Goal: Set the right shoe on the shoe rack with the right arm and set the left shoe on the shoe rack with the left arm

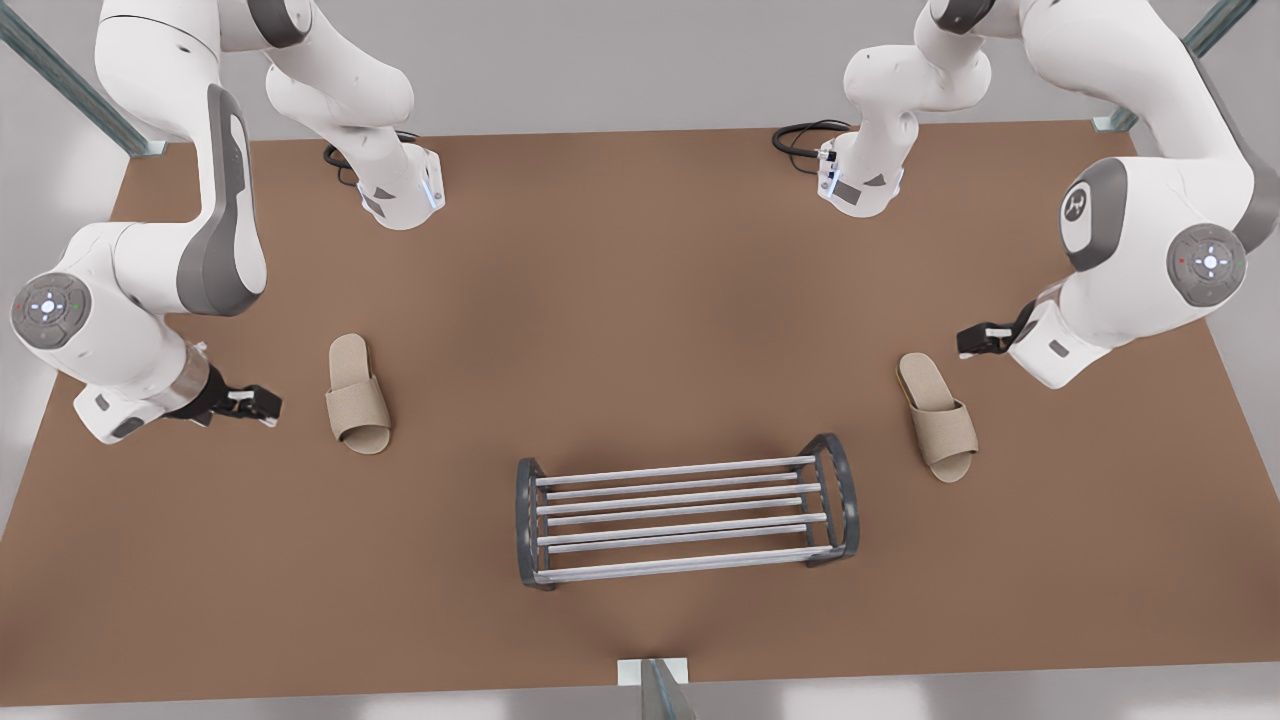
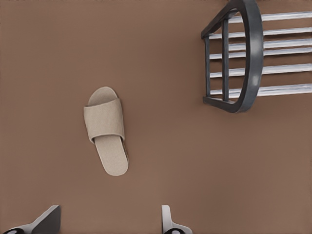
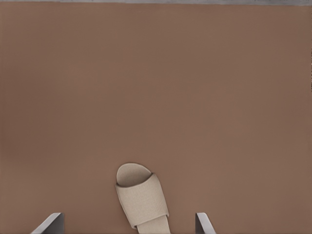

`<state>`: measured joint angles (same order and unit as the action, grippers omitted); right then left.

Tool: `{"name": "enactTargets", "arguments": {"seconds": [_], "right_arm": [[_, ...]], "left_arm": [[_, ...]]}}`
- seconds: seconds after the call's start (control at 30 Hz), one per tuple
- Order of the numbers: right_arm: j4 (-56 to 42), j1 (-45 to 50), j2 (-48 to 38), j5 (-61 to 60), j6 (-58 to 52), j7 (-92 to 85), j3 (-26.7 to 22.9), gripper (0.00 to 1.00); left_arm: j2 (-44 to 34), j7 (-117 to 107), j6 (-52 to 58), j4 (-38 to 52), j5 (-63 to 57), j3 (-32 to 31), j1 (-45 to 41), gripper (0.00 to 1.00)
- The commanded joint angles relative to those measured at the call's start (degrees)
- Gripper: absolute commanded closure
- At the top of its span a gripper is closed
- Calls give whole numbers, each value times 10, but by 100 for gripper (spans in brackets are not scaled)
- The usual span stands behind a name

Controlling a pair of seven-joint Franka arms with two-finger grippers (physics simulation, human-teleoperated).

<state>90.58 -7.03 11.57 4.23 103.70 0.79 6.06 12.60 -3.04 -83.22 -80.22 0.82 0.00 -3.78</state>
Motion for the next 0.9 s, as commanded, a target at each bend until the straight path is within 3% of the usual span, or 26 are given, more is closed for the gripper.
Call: {"name": "enactTargets", "arguments": {"seconds": [0.0,0.07,0.13,0.17,0.2,0.23,0.33,0.4,0.47,0.5,0.67,0.77,0.87], "right_arm": [[-1,0,-1,0,31,4,0,0],[-1,-1,-1,0,31,4,0,0],[-1,-1,-1,0,31,3,0,0],[0,-2,-1,0,31,3,0,0],[0,-1,-1,0,31,3,0,0],[0,-1,-1,0,31,3,0,0],[0,-1,-1,0,31,3,0,0],[0,-2,-1,0,31,3,0,0],[0,-2,-1,0,31,3,0,0],[-1,-2,0,0,31,3,0,0],[0,-2,1,0,31,3,0,0],[0,-1,0,0,18,2,0,0],[-1,1,-1,0,15,2,0,0]], "left_arm": [[1,-32,-9,0,1,0,0,0],[-6,-28,11,-78,-6,1,0,0],[-20,-21,-70,-259,-51,4,6,0],[-33,-21,-263,-388,-1,16,18,0],[-27,-12,-532,-509,96,35,20,0],[-21,11,-659,-543,204,35,20,0],[-29,341,-792,-571,514,54,26,0],[-57,596,-808,-580,720,53,25,0],[-61,833,-758,-591,955,52,25,0],[-75,864,-748,-601,1038,47,20,0],[-79,1459,-738,-626,1483,57,26,0],[-60,1499,-740,-633,1601,57,46,0],[-32,1501,-659,-639,1682,56,46,0]]}}
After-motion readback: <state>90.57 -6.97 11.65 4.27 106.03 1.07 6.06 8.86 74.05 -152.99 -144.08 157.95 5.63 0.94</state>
